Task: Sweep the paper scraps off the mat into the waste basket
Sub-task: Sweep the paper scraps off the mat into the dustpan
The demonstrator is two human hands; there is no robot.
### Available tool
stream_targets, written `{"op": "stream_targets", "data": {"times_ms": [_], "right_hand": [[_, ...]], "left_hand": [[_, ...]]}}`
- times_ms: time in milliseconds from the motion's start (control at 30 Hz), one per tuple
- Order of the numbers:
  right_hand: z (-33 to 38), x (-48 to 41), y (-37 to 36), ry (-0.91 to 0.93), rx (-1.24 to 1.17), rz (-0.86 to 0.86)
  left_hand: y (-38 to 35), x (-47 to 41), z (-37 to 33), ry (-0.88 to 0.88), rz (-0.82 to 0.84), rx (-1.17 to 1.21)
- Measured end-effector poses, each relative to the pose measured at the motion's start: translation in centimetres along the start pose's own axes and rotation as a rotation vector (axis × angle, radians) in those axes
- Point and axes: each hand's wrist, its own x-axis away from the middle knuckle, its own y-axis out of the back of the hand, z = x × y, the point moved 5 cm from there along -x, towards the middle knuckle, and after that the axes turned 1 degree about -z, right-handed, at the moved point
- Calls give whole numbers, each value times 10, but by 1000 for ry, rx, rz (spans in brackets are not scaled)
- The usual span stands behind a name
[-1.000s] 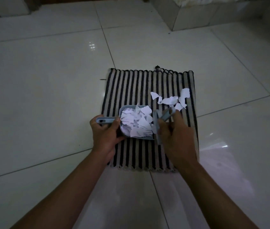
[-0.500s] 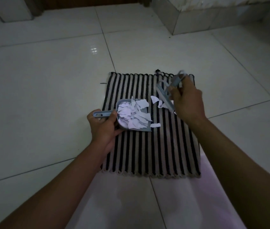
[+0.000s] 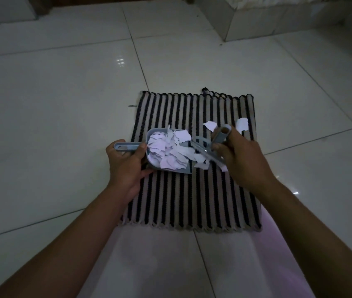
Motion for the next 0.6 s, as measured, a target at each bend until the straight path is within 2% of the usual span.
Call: {"op": "stream_targets", "data": {"times_ms": [200, 300, 433, 600], "right_hand": [[-8, 42, 23, -193, -148, -310], [-6, 52, 4, -256, -168, -296], [13, 51, -24, -139, -88, -284], [24, 49, -17, -126, -238, -264]], "left_hand": [[5, 14, 0, -12, 29, -40], [3, 21, 5, -17, 27, -39], [-2, 35, 17, -12, 3, -11], [1, 42, 21, 26, -27, 42]]}}
